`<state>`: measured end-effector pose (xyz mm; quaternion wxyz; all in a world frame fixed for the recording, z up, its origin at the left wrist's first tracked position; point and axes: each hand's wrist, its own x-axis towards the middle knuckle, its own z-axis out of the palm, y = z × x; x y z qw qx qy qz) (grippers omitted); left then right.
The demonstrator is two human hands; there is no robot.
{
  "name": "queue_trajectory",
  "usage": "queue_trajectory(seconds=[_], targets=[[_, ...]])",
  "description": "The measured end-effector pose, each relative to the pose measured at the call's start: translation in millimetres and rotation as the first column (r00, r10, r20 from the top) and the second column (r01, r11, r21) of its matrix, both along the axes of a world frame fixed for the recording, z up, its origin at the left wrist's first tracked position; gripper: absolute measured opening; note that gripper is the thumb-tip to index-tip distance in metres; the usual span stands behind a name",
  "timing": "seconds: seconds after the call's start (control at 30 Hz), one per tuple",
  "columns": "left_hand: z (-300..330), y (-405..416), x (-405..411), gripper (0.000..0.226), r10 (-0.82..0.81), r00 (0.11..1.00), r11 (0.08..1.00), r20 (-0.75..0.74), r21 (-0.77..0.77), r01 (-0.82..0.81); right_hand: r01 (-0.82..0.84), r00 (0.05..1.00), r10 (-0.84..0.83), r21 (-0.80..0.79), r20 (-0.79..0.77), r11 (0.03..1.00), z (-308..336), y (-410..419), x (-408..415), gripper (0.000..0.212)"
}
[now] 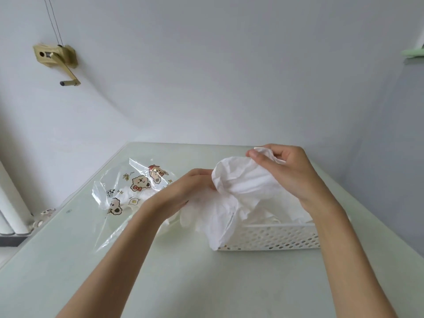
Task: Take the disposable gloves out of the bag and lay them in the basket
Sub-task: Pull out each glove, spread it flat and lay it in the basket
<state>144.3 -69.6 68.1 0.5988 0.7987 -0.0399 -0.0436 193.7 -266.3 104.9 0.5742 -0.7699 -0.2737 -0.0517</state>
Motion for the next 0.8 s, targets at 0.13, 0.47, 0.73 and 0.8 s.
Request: queue_trajectory(seconds=[0.13,0.47,0.73,0.8], targets=[[17.5,-5.7,4.3,0.039,0.086,0.964,0.996,0.252,-0.034,-0.080,-0.080,0.986,0.072,0.048,0.150,0.996,12.8,-14.1,-6.1,0.015],[33.5,-42.5,7.9,0.035,-0.057,0.932,0.998,0.358,0.026,0.051,0.039,0.956,-0.077,0.136,0.283,0.990,22.2,-21.8,-20.1,0.028],[47.5,-19.1,-9.8,0.017,-0.028,0.930,0.997,0.366,0.076,0.001,0.074,0.958,-0.105,0.124,0.267,0.990,19.2,-30.0,-18.7,0.019],[51.7,-12.2,-14.9,0.022,-0.005,0.930,0.990,0.367,0.135,-0.048,0.108,0.947,-0.128,0.085,0.293,0.991,20.0,-25.9,-16.7,0.024]])
